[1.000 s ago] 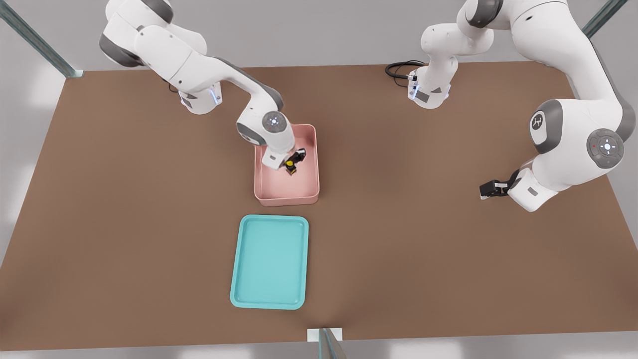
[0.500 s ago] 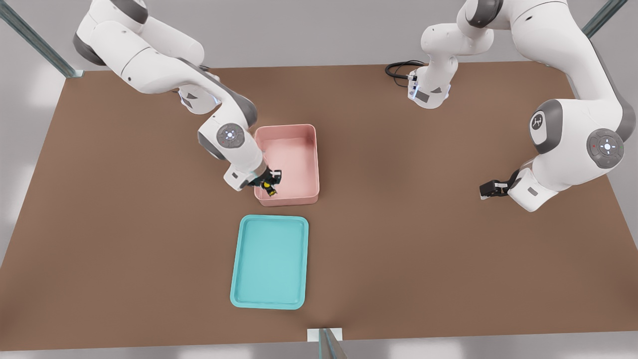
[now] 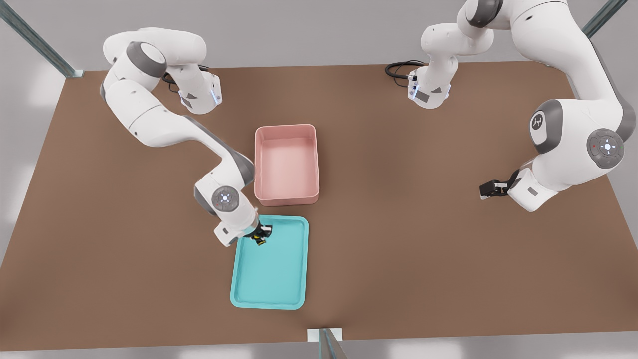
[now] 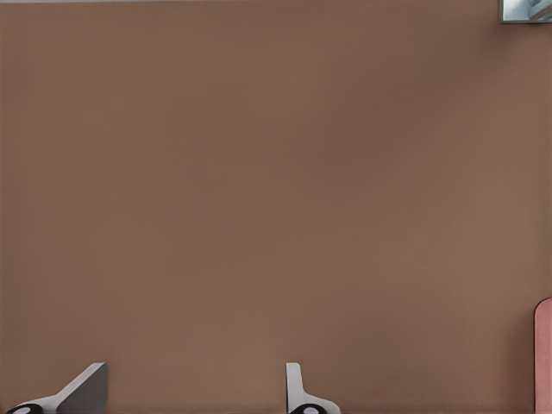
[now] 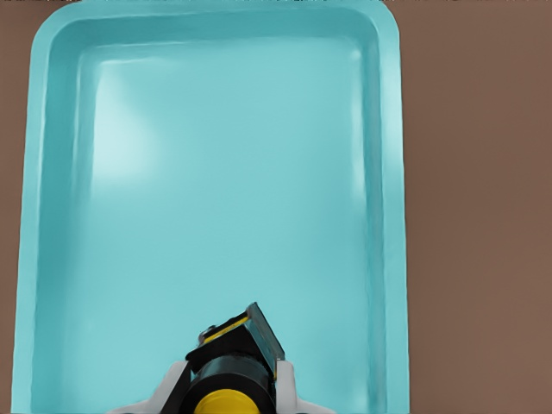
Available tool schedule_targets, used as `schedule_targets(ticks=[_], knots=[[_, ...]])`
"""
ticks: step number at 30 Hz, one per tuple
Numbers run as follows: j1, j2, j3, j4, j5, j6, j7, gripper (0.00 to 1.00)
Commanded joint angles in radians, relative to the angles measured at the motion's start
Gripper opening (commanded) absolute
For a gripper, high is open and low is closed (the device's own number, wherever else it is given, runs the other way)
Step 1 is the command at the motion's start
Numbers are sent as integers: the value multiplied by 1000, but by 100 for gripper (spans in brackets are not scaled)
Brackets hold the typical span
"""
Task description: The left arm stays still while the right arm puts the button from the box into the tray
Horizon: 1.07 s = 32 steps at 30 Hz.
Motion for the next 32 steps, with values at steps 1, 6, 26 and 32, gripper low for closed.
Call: schedule_targets(ticks=[1, 6, 26, 32], knots=[[40, 35, -38, 45, -20, -26, -21, 40], [92, 120, -77, 125, -46, -12, -24, 40], [92, -528, -812, 26, 623, -434, -771, 100], [92, -518, -810, 35, 614, -428, -767, 100]])
